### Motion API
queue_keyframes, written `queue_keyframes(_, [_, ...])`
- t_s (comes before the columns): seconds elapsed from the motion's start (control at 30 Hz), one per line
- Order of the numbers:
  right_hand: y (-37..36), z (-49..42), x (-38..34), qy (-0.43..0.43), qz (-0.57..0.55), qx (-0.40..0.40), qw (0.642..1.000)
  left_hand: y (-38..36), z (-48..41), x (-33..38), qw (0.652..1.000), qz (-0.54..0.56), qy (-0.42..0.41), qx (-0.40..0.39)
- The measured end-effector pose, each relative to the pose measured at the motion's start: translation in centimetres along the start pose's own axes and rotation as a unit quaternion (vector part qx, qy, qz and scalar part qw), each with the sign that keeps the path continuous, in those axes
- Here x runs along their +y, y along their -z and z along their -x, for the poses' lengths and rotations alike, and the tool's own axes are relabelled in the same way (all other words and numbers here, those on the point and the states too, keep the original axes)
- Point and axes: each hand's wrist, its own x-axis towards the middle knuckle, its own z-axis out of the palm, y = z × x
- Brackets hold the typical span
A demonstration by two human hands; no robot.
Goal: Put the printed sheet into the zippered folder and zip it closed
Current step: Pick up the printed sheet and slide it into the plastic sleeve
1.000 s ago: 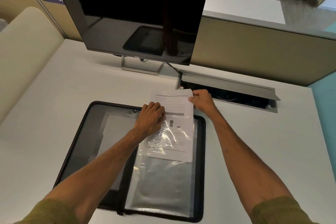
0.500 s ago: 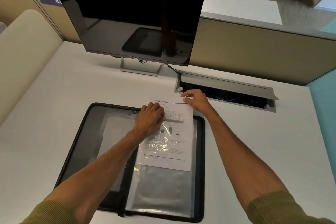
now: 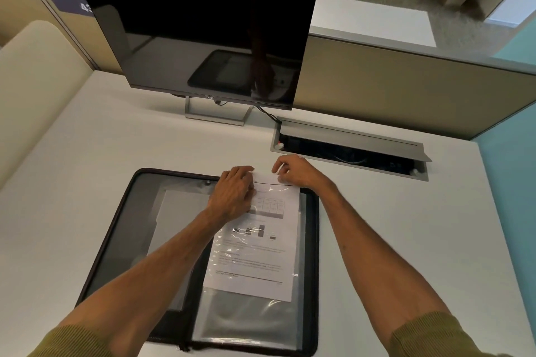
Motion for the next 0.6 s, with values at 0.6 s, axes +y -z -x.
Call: queue_keyframes(0.6, [-3.6, 0.5, -0.9, 0.040, 0.117, -0.099, 0.987, -0.7, 0.0, -0.5, 1.000, -0.010, 0.001, 0.017])
